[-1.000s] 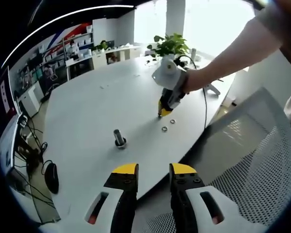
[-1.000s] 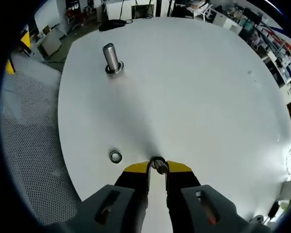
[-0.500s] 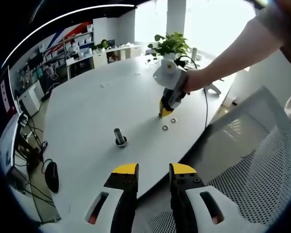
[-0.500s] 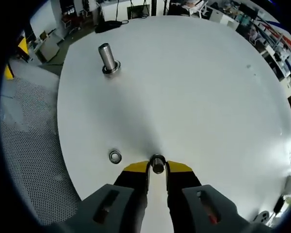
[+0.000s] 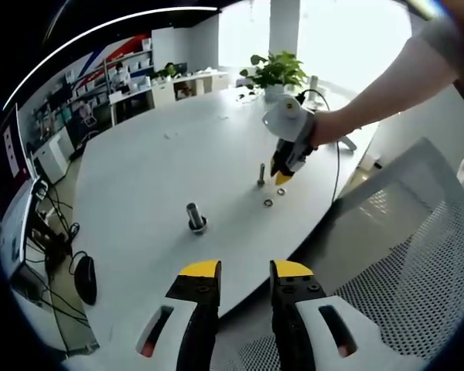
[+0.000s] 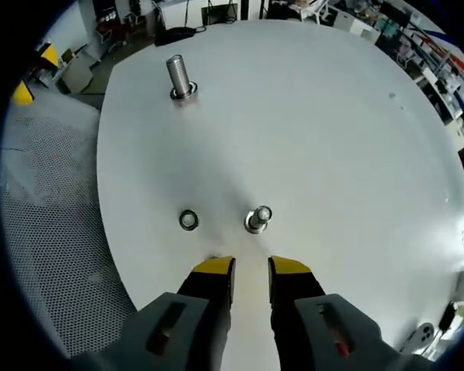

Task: Place the washer onto the threaded stud by aligning its center hole with the stud, sliding it down to the base, and recovering from edge contact or off-axis alignment until the washer reaches the visible bottom stop.

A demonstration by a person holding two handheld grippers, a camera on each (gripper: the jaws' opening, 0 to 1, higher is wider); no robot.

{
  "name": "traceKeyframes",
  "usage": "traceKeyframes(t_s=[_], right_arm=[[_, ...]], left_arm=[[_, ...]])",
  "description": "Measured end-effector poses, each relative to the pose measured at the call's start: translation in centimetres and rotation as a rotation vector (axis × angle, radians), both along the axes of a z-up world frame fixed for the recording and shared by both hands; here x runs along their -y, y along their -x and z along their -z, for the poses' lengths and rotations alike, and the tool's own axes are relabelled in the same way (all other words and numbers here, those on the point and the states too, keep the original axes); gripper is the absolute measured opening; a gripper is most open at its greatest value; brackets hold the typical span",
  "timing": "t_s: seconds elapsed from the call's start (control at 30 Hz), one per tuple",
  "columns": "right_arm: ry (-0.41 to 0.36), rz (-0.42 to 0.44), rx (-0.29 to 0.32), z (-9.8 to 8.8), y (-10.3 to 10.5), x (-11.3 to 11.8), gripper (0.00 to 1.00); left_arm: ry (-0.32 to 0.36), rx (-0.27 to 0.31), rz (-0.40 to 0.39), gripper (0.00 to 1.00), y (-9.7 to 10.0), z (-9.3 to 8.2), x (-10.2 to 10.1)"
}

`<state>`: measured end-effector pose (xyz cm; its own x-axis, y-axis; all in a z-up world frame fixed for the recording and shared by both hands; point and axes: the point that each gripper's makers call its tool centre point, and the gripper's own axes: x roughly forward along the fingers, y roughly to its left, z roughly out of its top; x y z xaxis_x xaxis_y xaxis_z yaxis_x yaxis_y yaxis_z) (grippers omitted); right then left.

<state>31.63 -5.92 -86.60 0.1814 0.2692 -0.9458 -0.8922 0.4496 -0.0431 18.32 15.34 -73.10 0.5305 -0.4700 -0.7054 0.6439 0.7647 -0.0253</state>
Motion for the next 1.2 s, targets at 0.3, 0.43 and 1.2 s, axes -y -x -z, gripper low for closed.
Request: traceKeyframes(t_s=[0.3, 0.43, 1.2], right_arm=[[-0.033, -0.036, -0.017, 0.1, 2.3, -0.6, 0.21], [-0.026, -0.052, -0.015, 0.3, 2.6, -0.8, 0.21], [0.119, -0.078, -0.085, 1.4, 2.1, -1.0, 0.16]], left_arm=[[-0.010, 0.003, -0.022, 0.23, -0.2, 0.0, -0.4], [-0.026, -0.009, -0.008, 0.22, 0.1, 0.4, -0.3], [-0.001, -0.026, 0.028, 0.22, 0.4, 0.4, 0.4]])
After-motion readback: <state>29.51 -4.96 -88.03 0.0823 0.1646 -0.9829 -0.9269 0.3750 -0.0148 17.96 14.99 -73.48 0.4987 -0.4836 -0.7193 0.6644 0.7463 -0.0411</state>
